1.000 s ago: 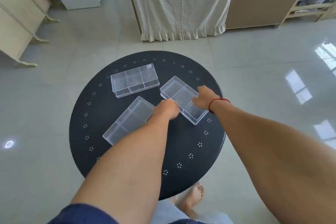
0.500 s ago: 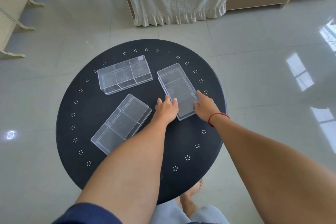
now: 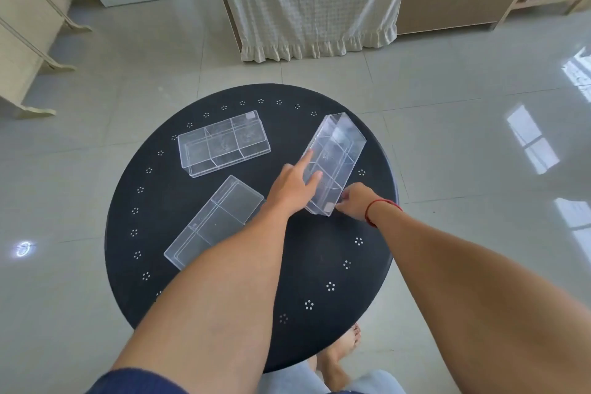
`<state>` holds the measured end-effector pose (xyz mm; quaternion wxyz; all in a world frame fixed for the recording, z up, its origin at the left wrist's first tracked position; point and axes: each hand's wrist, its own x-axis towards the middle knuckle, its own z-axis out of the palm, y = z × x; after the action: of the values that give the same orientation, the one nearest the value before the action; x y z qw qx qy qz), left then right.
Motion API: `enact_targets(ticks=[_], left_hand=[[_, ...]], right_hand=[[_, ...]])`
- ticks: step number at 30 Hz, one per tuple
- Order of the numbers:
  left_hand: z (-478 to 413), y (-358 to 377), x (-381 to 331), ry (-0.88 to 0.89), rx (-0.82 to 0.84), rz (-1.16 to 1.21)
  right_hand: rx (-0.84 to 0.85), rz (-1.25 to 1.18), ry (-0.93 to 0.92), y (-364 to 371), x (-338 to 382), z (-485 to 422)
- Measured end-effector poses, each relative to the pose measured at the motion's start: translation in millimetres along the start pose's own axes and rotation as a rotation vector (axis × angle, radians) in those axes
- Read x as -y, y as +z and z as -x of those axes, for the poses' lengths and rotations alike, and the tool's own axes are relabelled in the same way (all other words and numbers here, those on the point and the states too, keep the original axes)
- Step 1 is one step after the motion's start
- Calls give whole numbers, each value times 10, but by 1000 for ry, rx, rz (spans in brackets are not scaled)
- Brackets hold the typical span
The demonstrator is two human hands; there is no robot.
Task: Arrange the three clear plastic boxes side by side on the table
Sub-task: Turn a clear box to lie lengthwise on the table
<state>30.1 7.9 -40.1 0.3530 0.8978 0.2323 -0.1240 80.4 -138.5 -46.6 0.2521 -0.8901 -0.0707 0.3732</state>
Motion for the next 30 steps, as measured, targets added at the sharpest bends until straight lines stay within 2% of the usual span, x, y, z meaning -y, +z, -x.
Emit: enact_targets(ticks=[2,5,8,12,15,18,21,24,30], left_hand=[[-4,-32,3,68,-45,-57],[11,-57,-26,90,-88,-104],[28,-65,-26,115,-147,-159],[47,-39,4,179,-205,-202],[42,-26,26,232,-221,-147],[26,13,13,192,-227,52],[-4,73,-39,-28,-208,262],[-18,152,14,-114,-202,212],[12,286,177,-207,-39,204]], right_hand=[[-99,-26,45,-54,39,3],[-293,-329,138,-199,72,-60],[-417,-608,86,-342,64,-111],[-448,-819,49,-416,79,-125],[-477,-946,154,-399,82,-146],[-500,-878,300,-377,12,-144],[-417,-810,360,-352,-25,-148],[-360,-730,398,-343,-13,-130],[-355,-553,354,-248,-119,-155]])
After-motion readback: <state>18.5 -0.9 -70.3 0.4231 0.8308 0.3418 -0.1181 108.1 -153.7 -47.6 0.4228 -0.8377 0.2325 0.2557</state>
